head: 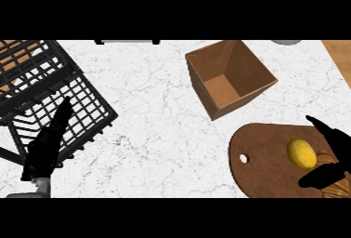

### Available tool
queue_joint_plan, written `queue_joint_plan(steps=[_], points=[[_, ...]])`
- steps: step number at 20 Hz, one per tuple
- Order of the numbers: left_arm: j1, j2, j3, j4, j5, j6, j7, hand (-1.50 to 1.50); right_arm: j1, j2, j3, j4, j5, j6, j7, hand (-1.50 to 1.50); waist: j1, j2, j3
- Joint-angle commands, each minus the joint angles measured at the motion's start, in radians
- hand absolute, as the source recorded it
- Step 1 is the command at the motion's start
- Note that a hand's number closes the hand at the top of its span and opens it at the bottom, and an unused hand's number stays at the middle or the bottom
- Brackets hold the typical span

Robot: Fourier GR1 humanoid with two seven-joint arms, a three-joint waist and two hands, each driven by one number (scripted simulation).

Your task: Pick the lemon from the cutting board and place it in the cardboard box

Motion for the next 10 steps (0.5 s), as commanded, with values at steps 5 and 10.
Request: queue_joint_plan(steps=[5, 10], points=[[-0.017, -0.030, 0.030, 0.010, -0.024, -0.024, 0.050, 0.00, 0.003, 0.092, 0.013, 0.062, 0.106, -0.026, -0.056, -1.50, 0.000, 0.004, -0.004], [-0.001, -0.061, 0.028, 0.036, -0.058, -0.029, 0.005, 0.00, -0.032, 0.104, -0.023, 0.097, 0.124, 0.010, -0.063, -1.50, 0.001, 0.004, -0.005]])
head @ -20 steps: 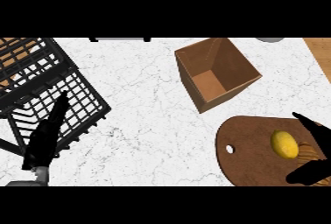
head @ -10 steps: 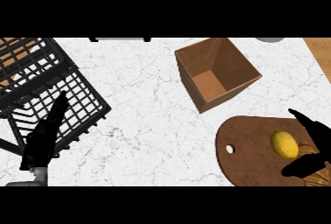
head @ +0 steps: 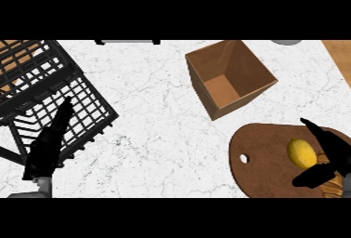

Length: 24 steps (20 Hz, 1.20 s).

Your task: Pick the lemon from the cutting board and place it in the cardboard box

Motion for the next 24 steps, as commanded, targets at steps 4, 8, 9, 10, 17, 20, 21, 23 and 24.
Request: queue_joint_plan(steps=[4, 8, 9, 10, 17, 20, 21, 23, 24], points=[[0.029, -0.056, -0.016, 0.004, -0.045, 0.019, -0.002, 0.00, 0.070, 0.044, 0.032, -0.047, 0.071, 0.004, -0.004, -1.50, -0.005, 0.005, -0.008], [-0.003, -0.038, 0.005, -0.005, -0.036, -0.020, 0.057, 0.00, 0.049, 0.047, -0.022, 0.100, 0.048, -0.014, -0.143, 1.50, -0.003, 0.006, -0.007], [-0.020, -0.052, 0.019, 0.044, -0.037, -0.010, 0.020, 0.00, -0.023, 0.081, -0.014, 0.074, 0.044, 0.023, -0.040, 1.50, -0.002, 0.007, -0.008], [-0.012, -0.038, 0.022, -0.035, -0.036, -0.034, 0.067, 0.00, 0.006, 0.080, -0.015, 0.070, 0.077, -0.008, -0.099, 1.50, -0.002, 0.006, -0.007], [-0.004, -0.044, 0.035, 0.031, -0.037, -0.039, 0.024, 0.00, -0.013, 0.082, 0.040, 0.060, 0.296, -0.202, -0.102, 1.50, 0.000, 0.007, -0.007], [0.046, -0.051, 0.043, -0.030, -0.024, -0.052, 0.005, 0.00, -0.051, 0.024, -0.025, 0.125, 0.282, -0.187, -0.203, 1.50, 0.003, 0.007, -0.007], [0.005, -0.076, -0.006, -0.049, -0.079, -0.018, 0.090, 0.00, -0.037, -0.013, -0.045, 0.119, 0.290, -0.187, -0.215, 1.50, 0.000, 0.006, -0.007], [-0.038, -0.081, 0.021, 0.062, -0.080, -0.011, 0.016, 0.00, -0.031, -0.009, -0.020, 0.186, 0.344, -0.245, -0.284, 1.50, -0.002, 0.008, -0.007], [0.037, -0.051, 0.030, -0.033, -0.039, -0.062, 0.038, 0.00, -0.046, -0.028, -0.036, 0.237, 0.362, -0.287, -0.323, 1.50, 0.006, 0.007, -0.007]])
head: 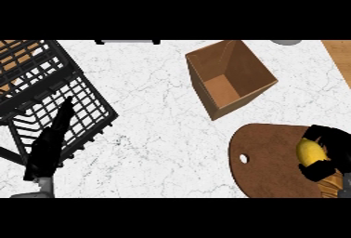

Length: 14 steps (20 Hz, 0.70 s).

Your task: Pick the lemon from the cutting board and place it in the cardboard box

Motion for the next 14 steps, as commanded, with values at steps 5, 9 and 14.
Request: queue_joint_plan(steps=[5, 9, 14], points=[[0.047, -0.019, -0.001, -0.018, -0.007, -0.019, 0.001, 0.00, -0.043, -0.080, -0.074, 0.152, 0.076, -0.097, -0.182, 1.50, 0.002, 0.005, -0.003], [0.019, -0.044, -0.007, 0.005, -0.034, 0.013, 0.013, 0.00, 0.014, -0.130, -0.127, -0.041, 0.066, -0.059, -0.131, 1.50, -0.007, 0.003, -0.004], [-0.003, -0.015, 0.027, 0.030, -0.013, -0.020, -0.001, 0.00, -0.006, -0.081, -0.176, -0.155, -0.059, -0.040, -0.189, 1.50, -0.009, 0.002, -0.003]])
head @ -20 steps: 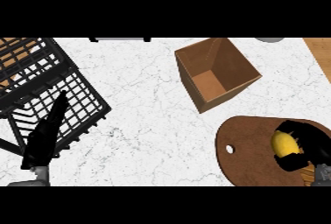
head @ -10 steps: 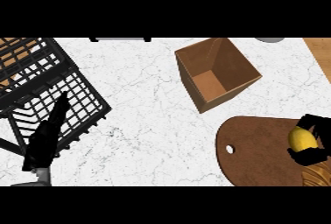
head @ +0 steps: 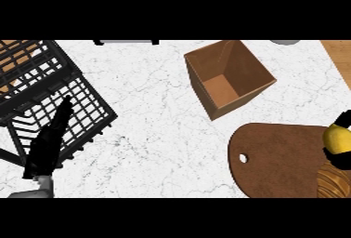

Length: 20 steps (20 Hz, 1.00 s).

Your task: Pick the lemon from the cutting board and place it in the cardboard box

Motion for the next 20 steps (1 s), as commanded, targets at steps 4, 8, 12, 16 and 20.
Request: queue_joint_plan(steps=[4, 8, 12, 16, 20], points=[[-0.009, 0.011, 0.033, 0.033, 0.026, -0.015, 0.010, 0.00, -0.099, 0.041, -0.124, -0.139, -0.291, 0.032, -0.145, 1.50, -0.006, 0.004, -0.005], [0.015, -0.009, -0.002, -0.005, 0.001, -0.010, 0.041, 0.00, -0.143, 0.102, -0.080, -0.277, -0.343, 0.080, -0.066, 1.50, 0.003, 0.004, -0.006], [0.017, 0.004, 0.024, 0.049, 0.015, -0.032, -0.035, 0.00, -0.268, 0.079, -0.080, -0.296, -0.393, 0.155, 0.006, 1.50, 0.008, 0.007, -0.006], [0.022, -0.044, -0.030, -0.019, -0.027, -0.008, 0.034, 0.00, -0.355, 0.133, -0.020, -0.309, -0.353, 0.154, 0.130, 1.50, 0.009, 0.006, -0.006], [0.007, 0.003, 0.012, -0.028, -0.005, -0.046, 0.062, 0.00, -0.527, 0.184, 0.090, -0.188, -0.257, 0.143, 0.245, 1.50, 0.019, 0.008, -0.006]])
